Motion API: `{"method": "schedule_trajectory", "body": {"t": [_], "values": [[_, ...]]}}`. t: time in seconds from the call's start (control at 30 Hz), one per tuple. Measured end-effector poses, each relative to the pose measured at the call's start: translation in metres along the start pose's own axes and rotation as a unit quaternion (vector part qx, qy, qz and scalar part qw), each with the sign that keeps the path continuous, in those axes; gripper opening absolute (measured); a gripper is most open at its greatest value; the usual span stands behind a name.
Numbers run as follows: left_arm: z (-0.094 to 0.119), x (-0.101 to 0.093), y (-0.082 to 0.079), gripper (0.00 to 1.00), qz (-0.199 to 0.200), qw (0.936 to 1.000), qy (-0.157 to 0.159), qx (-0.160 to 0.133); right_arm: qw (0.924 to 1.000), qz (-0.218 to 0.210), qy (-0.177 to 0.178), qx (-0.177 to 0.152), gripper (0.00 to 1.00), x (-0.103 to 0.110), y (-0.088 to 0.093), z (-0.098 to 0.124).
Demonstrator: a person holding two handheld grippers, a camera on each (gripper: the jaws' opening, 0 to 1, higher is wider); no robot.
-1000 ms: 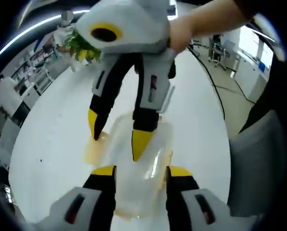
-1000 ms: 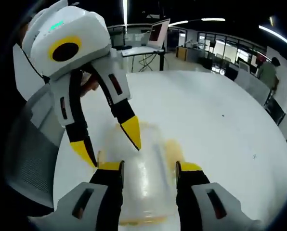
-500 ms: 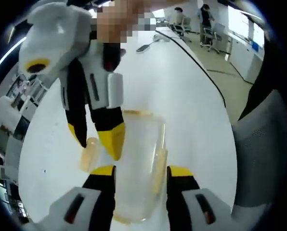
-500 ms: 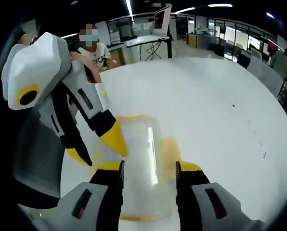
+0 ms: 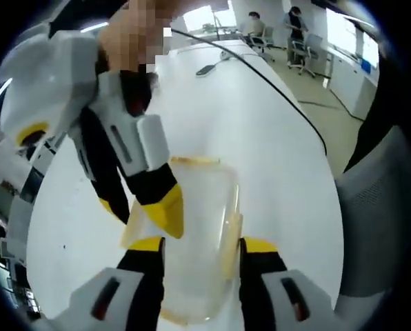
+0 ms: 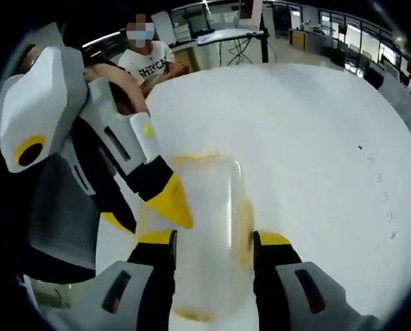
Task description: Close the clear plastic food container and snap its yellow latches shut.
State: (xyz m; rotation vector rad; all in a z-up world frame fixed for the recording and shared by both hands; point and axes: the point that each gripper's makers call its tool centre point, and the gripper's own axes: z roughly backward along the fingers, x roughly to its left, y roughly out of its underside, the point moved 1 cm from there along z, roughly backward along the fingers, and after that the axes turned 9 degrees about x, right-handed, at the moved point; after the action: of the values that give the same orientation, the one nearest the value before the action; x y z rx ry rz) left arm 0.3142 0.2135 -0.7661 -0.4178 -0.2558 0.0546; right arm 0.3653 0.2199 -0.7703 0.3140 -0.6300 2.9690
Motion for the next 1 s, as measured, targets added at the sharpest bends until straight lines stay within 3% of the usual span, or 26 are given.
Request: {"method": "schedule_trajectory", "body": {"t": [0.37,0.73,0.8,1.0], "values": [[-0.0014,0.0008,0.0005,0.37,0.006,0.9998,0.005,-0.017,0.9982,0.018,-0.021,0.054,0.4,0.0003,-0.0003,-0.0037],[-0.0032,0.0014,0.0015,0.35,0.007,0.9997,-0.001,-0.024,0.9954,0.036,-0.055,0.07,0.37,-0.0022,-0.0032,-0.0081],[-0.0038,0.0,-0.0011,0.33,-0.021,0.9995,0.001,-0.023,0.9954,0.029,-0.051,0.076,0.37,-0.0015,-0.0052,-0.0088],[-0.0045,-0.0006,-0.0006,0.34,-0.002,0.9998,-0.004,-0.021,0.9927,0.035,-0.047,0.105,0.38,-0.0011,-0.0046,-0.0088]]}}
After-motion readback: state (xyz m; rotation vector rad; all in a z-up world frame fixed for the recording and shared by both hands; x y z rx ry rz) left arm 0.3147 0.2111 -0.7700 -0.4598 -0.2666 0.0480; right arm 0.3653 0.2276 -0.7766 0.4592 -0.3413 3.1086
